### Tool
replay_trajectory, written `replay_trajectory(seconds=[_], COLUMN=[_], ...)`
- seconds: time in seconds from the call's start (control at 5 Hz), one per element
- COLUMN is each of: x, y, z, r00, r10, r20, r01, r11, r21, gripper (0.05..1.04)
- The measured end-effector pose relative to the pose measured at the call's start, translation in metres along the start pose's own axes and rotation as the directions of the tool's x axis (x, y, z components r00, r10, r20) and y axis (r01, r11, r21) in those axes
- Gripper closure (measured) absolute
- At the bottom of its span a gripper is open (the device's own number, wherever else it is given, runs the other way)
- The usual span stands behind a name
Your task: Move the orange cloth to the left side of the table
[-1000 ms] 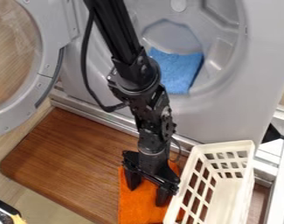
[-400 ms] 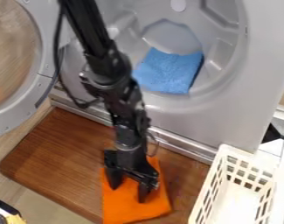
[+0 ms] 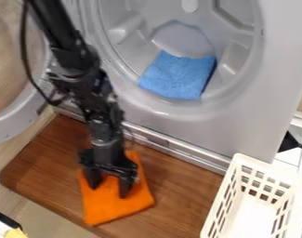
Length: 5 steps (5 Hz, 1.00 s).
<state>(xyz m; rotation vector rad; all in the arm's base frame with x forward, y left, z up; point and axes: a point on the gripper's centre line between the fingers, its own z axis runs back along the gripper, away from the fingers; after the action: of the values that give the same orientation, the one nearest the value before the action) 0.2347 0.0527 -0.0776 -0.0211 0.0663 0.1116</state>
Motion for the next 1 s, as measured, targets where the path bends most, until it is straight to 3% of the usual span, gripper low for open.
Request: replay_trajectory(seconds=[0.4, 0.8, 1.0], x=[0.009, 0.010, 0.014], y=[0.050, 0.061, 0.057], z=[0.006, 0.010, 0.019], r00=[0.993, 0.992, 0.992], r10=[0.117, 0.130, 0.120], r20=[0.009, 0.008, 0.030], r01=[-0.118, -0.130, -0.121], r11=[0.993, 0.991, 0.992], r21=[0.026, 0.029, 0.026], gripper=[0.083, 0.083, 0.083])
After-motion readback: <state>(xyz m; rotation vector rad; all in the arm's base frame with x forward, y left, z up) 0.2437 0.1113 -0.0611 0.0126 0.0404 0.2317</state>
